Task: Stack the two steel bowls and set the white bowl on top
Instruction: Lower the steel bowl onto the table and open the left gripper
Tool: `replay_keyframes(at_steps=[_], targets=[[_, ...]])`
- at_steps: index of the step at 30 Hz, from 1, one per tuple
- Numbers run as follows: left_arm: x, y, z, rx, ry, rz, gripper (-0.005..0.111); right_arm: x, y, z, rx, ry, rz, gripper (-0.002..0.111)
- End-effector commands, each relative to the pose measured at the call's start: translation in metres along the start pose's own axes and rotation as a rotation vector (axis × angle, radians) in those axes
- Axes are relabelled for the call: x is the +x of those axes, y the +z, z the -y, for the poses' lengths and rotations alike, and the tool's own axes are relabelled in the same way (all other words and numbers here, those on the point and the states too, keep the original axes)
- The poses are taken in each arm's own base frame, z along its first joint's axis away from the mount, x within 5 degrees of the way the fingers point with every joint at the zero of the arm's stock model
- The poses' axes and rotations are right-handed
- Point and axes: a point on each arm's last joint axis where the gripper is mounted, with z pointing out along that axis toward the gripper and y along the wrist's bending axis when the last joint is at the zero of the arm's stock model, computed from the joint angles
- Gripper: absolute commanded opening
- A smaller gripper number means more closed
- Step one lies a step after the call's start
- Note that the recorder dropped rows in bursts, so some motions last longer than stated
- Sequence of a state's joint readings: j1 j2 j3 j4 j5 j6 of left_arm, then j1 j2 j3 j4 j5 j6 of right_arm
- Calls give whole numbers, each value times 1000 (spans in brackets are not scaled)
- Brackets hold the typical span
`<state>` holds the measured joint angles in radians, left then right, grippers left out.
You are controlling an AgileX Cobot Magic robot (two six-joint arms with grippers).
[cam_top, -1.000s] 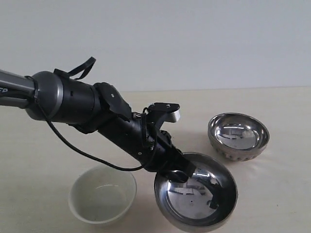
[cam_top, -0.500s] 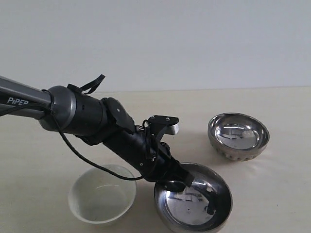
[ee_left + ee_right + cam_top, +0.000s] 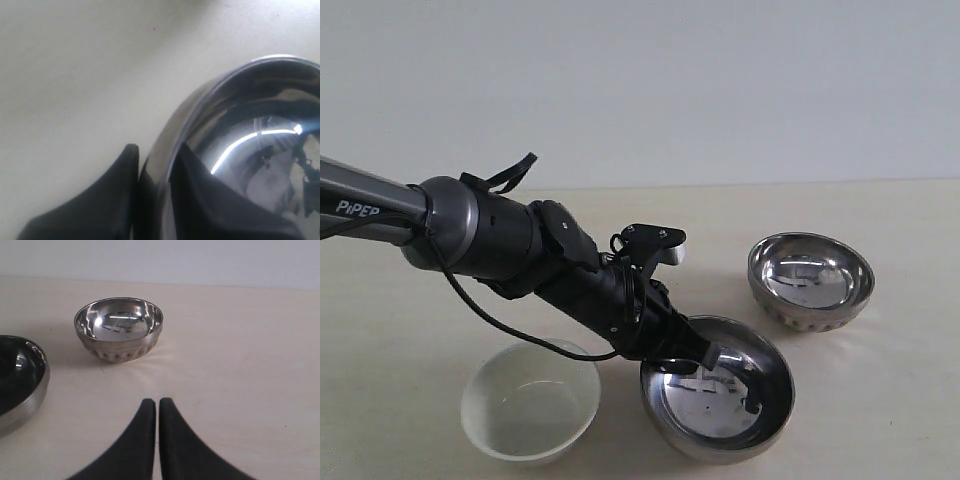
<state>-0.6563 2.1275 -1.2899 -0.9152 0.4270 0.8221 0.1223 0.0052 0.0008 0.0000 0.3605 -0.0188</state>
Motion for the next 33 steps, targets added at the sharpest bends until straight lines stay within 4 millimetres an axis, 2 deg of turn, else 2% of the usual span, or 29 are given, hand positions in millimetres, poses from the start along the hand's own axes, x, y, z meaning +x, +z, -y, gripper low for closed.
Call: replay_keyframes(at_steps=[1, 21, 24, 29, 33], targets=[[3, 1, 4, 30, 15, -31, 4, -1, 0, 0, 6, -11, 11, 0], [4, 0, 4, 39, 24, -44, 4, -1, 0, 0, 6, -11, 11, 0], [2, 0, 3, 26, 25, -29, 16, -1, 0, 0, 6, -11, 11, 0], [0, -4, 5, 25, 32, -21, 44, -1, 0, 0, 6, -11, 11, 0], [-4, -10, 7, 23, 44, -6, 52, -1, 0, 0, 6, -11, 11, 0]])
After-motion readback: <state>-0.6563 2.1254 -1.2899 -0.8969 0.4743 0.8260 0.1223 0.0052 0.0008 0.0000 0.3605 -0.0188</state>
